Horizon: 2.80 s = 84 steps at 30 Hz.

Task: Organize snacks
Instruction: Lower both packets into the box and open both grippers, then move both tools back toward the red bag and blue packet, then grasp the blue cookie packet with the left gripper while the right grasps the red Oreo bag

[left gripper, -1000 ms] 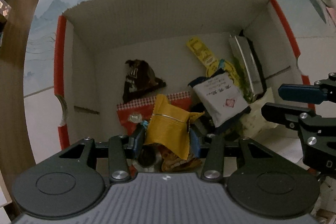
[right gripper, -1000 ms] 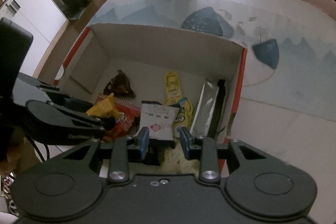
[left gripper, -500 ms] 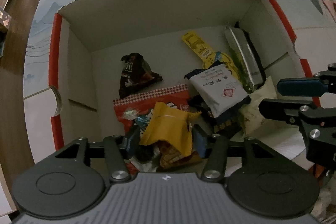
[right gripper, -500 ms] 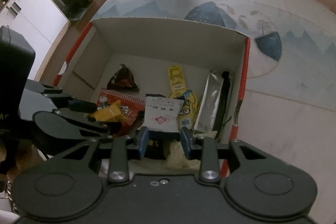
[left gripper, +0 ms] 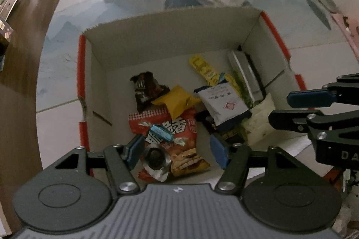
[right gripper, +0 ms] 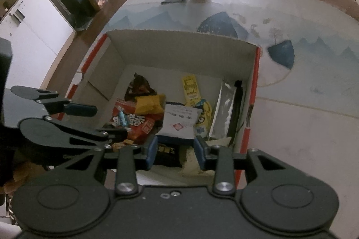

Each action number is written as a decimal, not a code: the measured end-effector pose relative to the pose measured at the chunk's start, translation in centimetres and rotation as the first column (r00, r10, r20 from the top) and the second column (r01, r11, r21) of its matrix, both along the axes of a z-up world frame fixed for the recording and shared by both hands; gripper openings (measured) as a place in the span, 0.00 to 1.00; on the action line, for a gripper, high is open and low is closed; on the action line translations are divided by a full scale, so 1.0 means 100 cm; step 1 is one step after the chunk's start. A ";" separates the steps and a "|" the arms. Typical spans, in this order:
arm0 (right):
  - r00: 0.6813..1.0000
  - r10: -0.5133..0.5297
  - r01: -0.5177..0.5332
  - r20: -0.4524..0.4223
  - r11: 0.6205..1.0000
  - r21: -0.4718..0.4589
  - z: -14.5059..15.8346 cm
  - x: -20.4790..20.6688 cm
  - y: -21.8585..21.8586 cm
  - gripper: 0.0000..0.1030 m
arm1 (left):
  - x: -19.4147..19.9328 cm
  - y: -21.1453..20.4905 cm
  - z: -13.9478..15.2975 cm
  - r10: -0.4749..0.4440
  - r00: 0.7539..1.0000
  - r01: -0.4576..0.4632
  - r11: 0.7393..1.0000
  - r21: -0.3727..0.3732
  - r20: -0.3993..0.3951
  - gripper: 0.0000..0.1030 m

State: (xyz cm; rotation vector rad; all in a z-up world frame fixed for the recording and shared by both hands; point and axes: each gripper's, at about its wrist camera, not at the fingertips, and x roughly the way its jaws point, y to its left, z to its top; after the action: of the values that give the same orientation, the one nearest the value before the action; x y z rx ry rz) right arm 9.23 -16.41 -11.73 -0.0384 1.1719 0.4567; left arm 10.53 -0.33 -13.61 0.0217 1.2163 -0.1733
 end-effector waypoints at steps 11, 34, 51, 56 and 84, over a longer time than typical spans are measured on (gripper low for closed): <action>0.997 -0.006 0.005 0.074 1.000 0.012 0.034 -0.010 0.010 0.37 | -0.016 0.015 0.051 -0.005 0.993 0.010 0.999 -0.038 0.121 0.65; 0.977 0.034 -0.046 0.209 0.998 0.052 0.100 0.067 0.039 0.94 | 0.054 0.069 0.106 0.084 0.970 -0.069 0.995 -0.071 0.227 0.74; 0.989 -0.006 0.000 0.145 0.999 0.043 0.087 0.269 0.063 0.98 | 0.237 0.096 0.093 0.161 0.976 -0.150 0.985 -0.084 0.146 0.76; 0.994 -0.035 0.032 0.099 0.999 0.030 0.058 0.328 0.072 0.98 | 0.288 0.102 0.069 0.170 0.979 -0.163 0.984 -0.073 0.113 0.76; 0.971 -0.159 0.168 -0.179 0.985 0.036 -0.110 0.467 0.114 0.78 | 0.403 0.107 -0.070 0.223 0.973 -0.227 0.972 -0.060 -0.056 0.75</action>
State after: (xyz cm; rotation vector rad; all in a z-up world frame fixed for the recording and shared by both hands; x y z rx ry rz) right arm 55.92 -5.03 -22.69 0.1448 1.3244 0.3491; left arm 50.87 10.33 -20.66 -0.1784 1.2513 -0.0152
